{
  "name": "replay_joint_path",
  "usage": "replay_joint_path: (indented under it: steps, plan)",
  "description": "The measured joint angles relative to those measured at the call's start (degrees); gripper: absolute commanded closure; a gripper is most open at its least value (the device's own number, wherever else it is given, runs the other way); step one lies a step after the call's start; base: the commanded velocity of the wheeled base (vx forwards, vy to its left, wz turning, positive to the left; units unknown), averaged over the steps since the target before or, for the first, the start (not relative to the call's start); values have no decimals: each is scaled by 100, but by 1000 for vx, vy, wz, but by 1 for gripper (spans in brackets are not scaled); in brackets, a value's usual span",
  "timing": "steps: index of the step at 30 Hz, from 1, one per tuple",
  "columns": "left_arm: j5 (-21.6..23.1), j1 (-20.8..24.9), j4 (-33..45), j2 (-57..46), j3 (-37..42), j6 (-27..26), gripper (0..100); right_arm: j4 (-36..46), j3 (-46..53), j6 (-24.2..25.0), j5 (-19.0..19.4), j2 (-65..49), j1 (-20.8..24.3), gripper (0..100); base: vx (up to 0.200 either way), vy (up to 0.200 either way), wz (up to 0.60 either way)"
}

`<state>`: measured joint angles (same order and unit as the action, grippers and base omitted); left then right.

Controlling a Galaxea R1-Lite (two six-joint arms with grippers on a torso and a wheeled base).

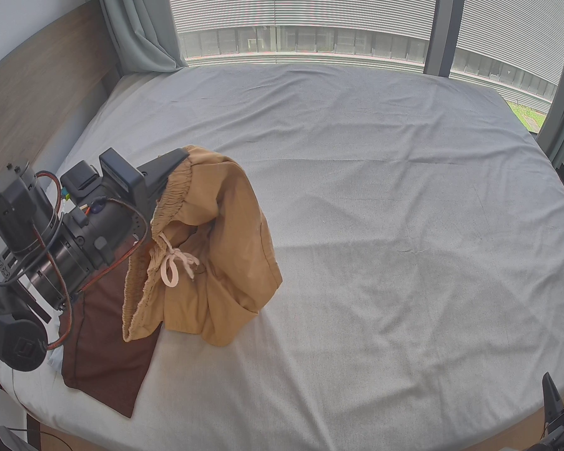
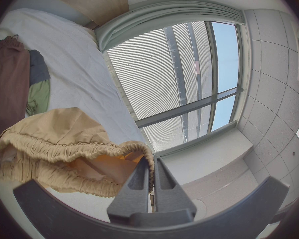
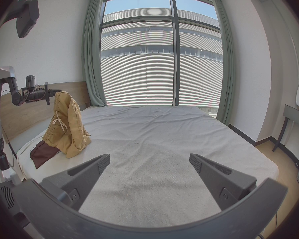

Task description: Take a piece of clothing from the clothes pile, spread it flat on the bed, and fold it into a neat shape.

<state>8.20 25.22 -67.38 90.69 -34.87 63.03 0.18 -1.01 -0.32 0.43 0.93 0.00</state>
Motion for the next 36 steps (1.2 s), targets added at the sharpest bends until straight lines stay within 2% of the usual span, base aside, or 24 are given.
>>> replay_joint_path:
  steps: [22, 36]
  plan:
    - [-128, 1351, 0, 325, -610, -123, 100, 0, 0, -1, 0, 0, 0, 0, 0, 0, 0]
    - [-117, 2069, -12, 1122, -1298, -150, 100, -2, 0, -9, 0, 0, 0, 0, 0, 0, 0]
